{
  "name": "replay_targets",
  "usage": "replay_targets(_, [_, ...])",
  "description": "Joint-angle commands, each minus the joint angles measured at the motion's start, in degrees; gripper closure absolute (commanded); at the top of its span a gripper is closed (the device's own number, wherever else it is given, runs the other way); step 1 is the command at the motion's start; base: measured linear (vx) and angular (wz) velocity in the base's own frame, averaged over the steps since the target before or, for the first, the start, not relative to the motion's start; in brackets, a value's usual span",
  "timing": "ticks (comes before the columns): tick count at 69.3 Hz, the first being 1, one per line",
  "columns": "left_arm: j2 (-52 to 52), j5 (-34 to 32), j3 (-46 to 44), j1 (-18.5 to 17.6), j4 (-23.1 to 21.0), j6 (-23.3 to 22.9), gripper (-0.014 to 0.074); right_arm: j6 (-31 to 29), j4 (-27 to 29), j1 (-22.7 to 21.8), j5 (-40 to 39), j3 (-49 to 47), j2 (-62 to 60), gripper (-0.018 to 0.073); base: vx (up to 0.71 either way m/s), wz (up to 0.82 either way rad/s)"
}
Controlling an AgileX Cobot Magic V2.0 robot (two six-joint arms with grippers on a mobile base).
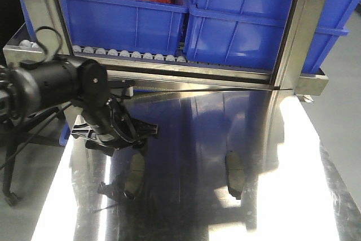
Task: Move and align brake pads A on conveyor
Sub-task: 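Lower the left gripper onto the brake pad nearest the left arm, then close the left gripper on the brake pad and lift it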
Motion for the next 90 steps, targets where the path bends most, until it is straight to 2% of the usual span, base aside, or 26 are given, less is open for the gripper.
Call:
replay_targets(1, [-0.3,2.6,-4.3,-1.0,1.4,-1.6,0.0090,-0.6,-0.2,-0.2,-3.9,-1.5,0.3,0.0001,0.00,0.00])
replay_targets(8, [2.2,5.8,-6.6,-1.8,2.6,-4.4,0.0090,-0.6,-0.2,-0.2,-3.9,-1.5,0.3,0.0001,0.00,0.00])
replay_targets(21, [5.8,8.8,-8.7,-3.3,3.4,-5.7,0.0090,-0.6,-0.2,-0.2,-3.9,-1.5,0.3,0.0001,0.00,0.00])
replay_targets(31, [6.8,7.8,-8.7,-4.4,3.3,-6.8,0.0090,-0.6,-0.2,-0.2,-3.9,-1.5,0.3,0.0001,0.00,0.00])
replay_targets(66, [8.9,4.1,-8.8,-4.6,3.3,-7.2,0.0099,-0.6,-0.2,-0.2,-3.9,-1.5,0.3,0.0001,0.00,0.00])
replay_targets(71, [8.9,4.0,-8.9,-4.6,3.3,-7.2,0.0138,-0.6,-0.2,-0.2,-3.9,-1.5,0.3,0.0001,0.00,0.00])
replay_targets(76, [8.9,4.1,-8.9,-4.6,3.3,-7.2,0.0218,-0.6,-0.2,-0.2,-3.9,-1.5,0.3,0.0001,0.00,0.00])
replay_targets(82, [8.9,4.5,-8.9,-4.6,3.3,-7.2,0.0372,-0.6,-0.2,-0.2,-3.9,-1.5,0.3,0.0001,0.00,0.00])
replay_targets(89, [8.9,5.3,-8.9,-4.6,3.3,-7.1,0.0609,-0.6,-0.2,-0.2,-3.9,-1.5,0.3,0.0001,0.00,0.00])
replay_targets(90, [8.9,5.3,-8.9,-4.6,3.3,-7.0,0.0606,-0.6,-0.2,-0.2,-3.9,-1.5,0.3,0.0001,0.00,0.00])
